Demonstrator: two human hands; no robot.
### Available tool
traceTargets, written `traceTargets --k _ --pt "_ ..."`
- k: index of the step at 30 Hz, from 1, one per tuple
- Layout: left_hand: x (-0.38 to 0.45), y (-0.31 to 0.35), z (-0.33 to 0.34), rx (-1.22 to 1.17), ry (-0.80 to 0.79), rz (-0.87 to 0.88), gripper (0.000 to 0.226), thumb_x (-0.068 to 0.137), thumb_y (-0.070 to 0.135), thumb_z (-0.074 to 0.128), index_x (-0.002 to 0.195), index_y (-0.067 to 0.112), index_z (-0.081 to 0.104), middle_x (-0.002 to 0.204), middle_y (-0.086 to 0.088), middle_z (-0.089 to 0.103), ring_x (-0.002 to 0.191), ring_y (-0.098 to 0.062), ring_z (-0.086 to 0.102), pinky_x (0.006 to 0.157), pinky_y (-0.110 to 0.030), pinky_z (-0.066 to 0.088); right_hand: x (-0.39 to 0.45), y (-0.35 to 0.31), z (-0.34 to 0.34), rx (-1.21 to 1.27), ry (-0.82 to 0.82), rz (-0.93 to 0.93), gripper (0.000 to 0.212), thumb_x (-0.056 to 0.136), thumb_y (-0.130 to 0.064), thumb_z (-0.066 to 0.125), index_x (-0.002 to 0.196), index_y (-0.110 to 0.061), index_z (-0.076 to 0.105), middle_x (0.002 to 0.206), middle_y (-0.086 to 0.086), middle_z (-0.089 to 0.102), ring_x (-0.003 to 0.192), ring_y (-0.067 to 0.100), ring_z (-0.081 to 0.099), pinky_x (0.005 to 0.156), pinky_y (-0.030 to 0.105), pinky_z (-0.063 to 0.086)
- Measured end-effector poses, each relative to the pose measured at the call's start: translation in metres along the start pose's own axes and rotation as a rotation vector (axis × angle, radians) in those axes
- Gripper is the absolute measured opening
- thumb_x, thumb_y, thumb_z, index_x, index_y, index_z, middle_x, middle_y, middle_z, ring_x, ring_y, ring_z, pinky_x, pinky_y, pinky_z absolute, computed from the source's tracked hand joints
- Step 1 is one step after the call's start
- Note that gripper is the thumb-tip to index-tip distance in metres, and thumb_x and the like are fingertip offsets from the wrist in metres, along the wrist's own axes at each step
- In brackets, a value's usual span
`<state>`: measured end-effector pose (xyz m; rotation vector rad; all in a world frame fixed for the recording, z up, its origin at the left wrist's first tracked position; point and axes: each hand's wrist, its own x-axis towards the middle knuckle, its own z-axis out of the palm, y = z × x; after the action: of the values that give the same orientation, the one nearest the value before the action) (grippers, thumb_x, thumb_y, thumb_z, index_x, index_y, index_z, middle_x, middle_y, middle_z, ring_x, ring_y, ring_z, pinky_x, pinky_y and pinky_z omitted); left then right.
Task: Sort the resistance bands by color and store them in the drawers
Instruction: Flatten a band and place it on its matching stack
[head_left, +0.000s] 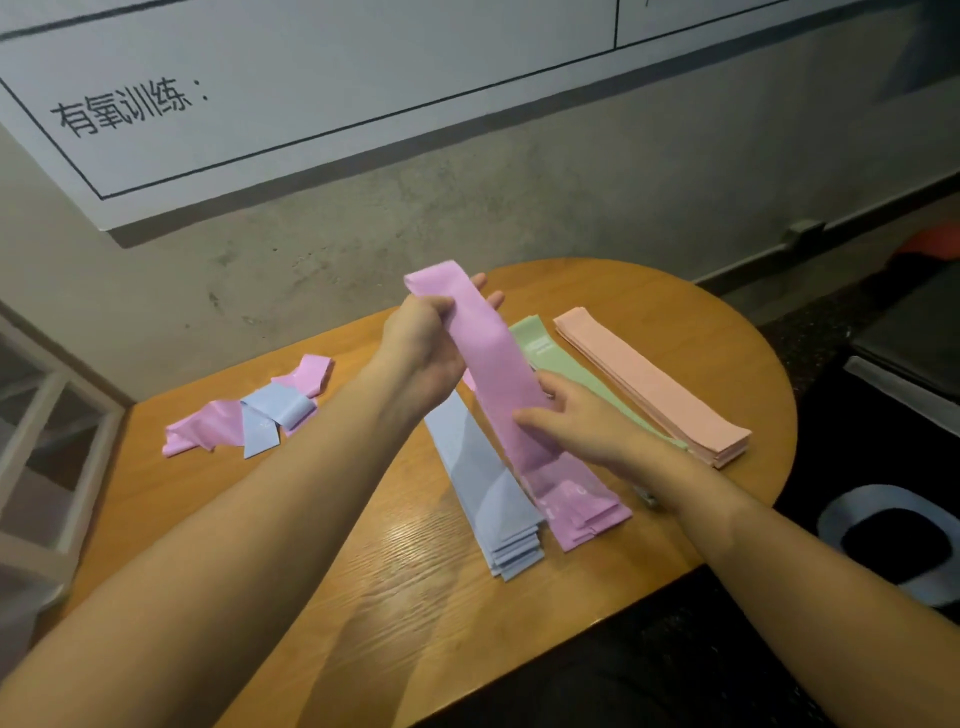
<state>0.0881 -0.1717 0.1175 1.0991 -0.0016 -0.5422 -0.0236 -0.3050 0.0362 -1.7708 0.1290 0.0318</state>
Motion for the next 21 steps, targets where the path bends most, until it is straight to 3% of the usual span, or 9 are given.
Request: traceTargets --k 3,5,9,12,14,18,21 --pt "0.03 -0.008 -0.007 0.029 0.109 -0.018 0.05 0.094 -0.003 0.028 0.139 0.0 0.05 0.131 -0.018 0.063 0.088 -0.021 0.075 0.061 -0.034 0.06 -0.004 0.013 -0.005 -0.076 0.05 0.049 0.009 0.1 -0.019 0.058 0.107 -0.024 0.06 0.104 -0.003 0.07 0.091 0.01 0.067 0.076 0.022 0.051" --pt "0.045 -0.017 -0.01 0.066 0.183 -0.034 0.047 0.092 -0.003 0.031 0.132 -0.001 0.055 0.115 -0.019 0.068 0.086 -0.024 0.073 0.065 -0.035 0.059 -0.005 0.019 -0.008 -0.176 0.101 0.047 0.002 0.099 -0.023 0.059 0.1 -0.024 0.06 0.095 -0.004 0.067 0.082 0.008 0.063 0.066 0.017 0.045" --pt "0.07 -0.043 -0.017 0.171 0.293 -0.059 0.029 0.091 -0.005 0.035 0.103 0.009 0.057 0.09 -0.013 0.059 0.084 -0.025 0.06 0.081 -0.036 0.05 -0.006 0.031 -0.01 -0.366 0.162 0.058 0.016 0.099 -0.029 0.058 0.11 -0.018 0.061 0.102 -0.001 0.066 0.093 0.018 0.061 0.072 0.029 0.042" --pt "0.088 -0.059 -0.024 0.331 0.316 -0.066 0.041 0.09 -0.007 0.038 0.12 0.018 0.048 0.091 -0.01 0.05 0.081 -0.022 0.051 0.067 -0.032 0.044 -0.005 0.039 -0.01 -0.553 0.128 0.118 0.036 0.101 -0.034 0.055 0.132 -0.016 0.056 0.125 0.006 0.065 0.111 0.026 0.061 0.082 0.029 0.042" --pt "0.096 -0.067 -0.026 0.473 0.298 -0.05 0.038 0.089 -0.008 0.038 0.118 0.017 0.042 0.087 -0.01 0.047 0.076 -0.023 0.048 0.061 -0.031 0.04 -0.004 0.043 -0.011 -0.618 0.091 0.153 0.045 0.101 -0.033 0.053 0.142 -0.013 0.051 0.136 0.011 0.061 0.121 0.029 0.058 0.092 0.032 0.045" --pt "0.109 -0.08 -0.033 0.749 0.283 0.003 0.04 0.088 -0.009 0.042 0.12 0.014 0.048 0.078 -0.011 0.053 0.064 -0.023 0.051 0.056 -0.03 0.043 -0.005 0.05 -0.01 -0.714 0.02 0.199 0.051 0.1 -0.032 0.054 0.147 -0.013 0.044 0.138 0.013 0.059 0.121 0.032 0.058 0.095 0.036 0.046" --pt "0.117 -0.086 -0.039 0.902 0.268 0.023 0.042 0.086 -0.007 0.043 0.12 0.015 0.053 0.088 -0.017 0.059 0.069 -0.027 0.055 0.055 -0.03 0.045 -0.004 0.054 -0.005 -0.769 -0.011 0.211 0.055 0.098 -0.033 0.056 0.147 -0.015 0.041 0.133 0.014 0.061 0.116 0.035 0.06 0.091 0.039 0.049"
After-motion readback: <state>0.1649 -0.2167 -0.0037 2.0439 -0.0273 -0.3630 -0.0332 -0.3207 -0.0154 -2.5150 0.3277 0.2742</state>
